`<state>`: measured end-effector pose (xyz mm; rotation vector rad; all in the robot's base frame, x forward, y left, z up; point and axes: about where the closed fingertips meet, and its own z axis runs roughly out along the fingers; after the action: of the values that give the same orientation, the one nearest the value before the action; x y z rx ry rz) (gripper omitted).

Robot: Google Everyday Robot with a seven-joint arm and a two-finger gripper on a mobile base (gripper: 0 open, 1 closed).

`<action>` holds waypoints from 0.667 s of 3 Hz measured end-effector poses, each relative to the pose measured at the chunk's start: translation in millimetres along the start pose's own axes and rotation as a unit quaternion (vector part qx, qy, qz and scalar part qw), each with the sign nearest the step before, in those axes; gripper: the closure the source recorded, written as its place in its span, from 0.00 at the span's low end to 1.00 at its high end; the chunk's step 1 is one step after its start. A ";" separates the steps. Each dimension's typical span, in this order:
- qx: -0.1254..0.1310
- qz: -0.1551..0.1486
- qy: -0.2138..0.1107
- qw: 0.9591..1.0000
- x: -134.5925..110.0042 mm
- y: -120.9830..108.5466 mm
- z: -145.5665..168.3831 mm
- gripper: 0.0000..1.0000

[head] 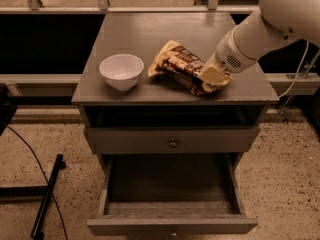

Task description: Place brown chip bag into middle drawer

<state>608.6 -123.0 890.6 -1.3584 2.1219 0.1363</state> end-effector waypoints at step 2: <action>-0.011 0.001 0.009 1.000 16.1 21.0 -41.1 1.00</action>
Offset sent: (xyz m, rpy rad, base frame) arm -0.0698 -0.0369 0.0335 -0.0322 0.0463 0.0001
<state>568.1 -142.1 910.3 -1.3742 2.1421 0.1494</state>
